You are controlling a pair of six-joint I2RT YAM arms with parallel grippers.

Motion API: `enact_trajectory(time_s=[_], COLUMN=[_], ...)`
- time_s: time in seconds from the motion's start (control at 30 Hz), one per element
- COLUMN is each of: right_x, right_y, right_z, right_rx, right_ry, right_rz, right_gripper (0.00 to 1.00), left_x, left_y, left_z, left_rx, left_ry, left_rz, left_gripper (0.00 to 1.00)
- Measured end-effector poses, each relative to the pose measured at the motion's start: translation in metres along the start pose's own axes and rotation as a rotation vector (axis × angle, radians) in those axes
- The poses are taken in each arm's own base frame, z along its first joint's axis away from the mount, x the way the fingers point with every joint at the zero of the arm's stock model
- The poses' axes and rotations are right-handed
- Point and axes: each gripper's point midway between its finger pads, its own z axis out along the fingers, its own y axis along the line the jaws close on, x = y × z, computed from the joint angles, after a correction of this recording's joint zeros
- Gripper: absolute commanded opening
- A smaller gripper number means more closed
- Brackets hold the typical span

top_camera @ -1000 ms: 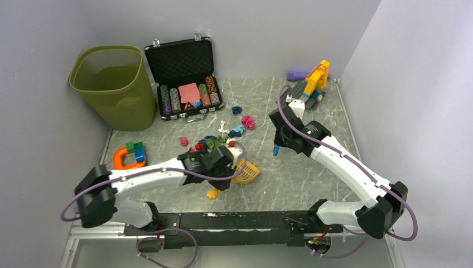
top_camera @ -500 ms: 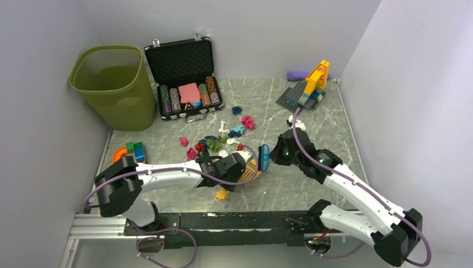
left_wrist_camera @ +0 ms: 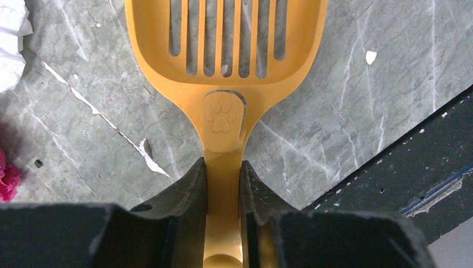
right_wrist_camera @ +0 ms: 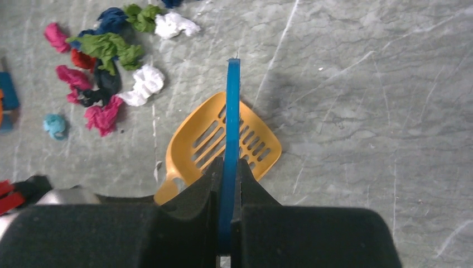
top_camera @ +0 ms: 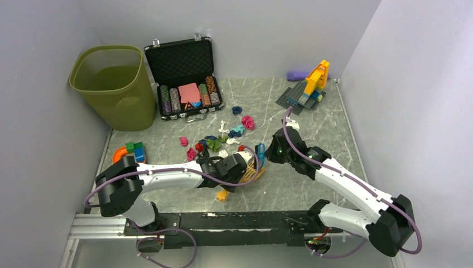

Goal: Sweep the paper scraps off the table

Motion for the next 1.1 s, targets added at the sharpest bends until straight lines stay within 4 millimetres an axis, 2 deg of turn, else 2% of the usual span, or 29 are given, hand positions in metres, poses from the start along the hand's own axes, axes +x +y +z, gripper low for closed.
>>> enact_trajectory(time_s=[0.23, 0.5, 0.67, 0.73, 0.9, 1.1], right_x=[0.009, 0.019, 0.021, 0.022, 0.023, 0.022], right_y=[-0.017, -0.025, -0.026, -0.026, -0.026, -0.024], right_z=[0.016, 0.026, 0.028, 0.029, 0.030, 0.031], right_rx=[0.094, 0.139, 0.147, 0.149, 0.150, 0.147], right_ry=[0.020, 0.054, 0.064, 0.066, 0.071, 0.073], right_rz=[0.016, 0.020, 0.017, 0.017, 0.016, 0.016], right_gripper=[0.00, 0.00, 0.00, 0.00, 0.00, 0.00], left_x=[-0.001, -0.006, -0.012, -0.017, -0.027, -0.030], left_y=[0.000, -0.001, -0.002, -0.001, 0.001, 0.005], left_z=[-0.001, -0.003, -0.008, -0.011, -0.022, -0.027], left_rx=[0.001, 0.004, 0.009, 0.010, 0.009, -0.002], left_ry=[-0.004, -0.024, -0.056, -0.077, -0.139, -0.168], left_rz=[0.000, -0.002, -0.003, -0.002, -0.012, -0.016], left_gripper=[0.04, 0.28, 0.55, 0.62, 0.64, 0.63])
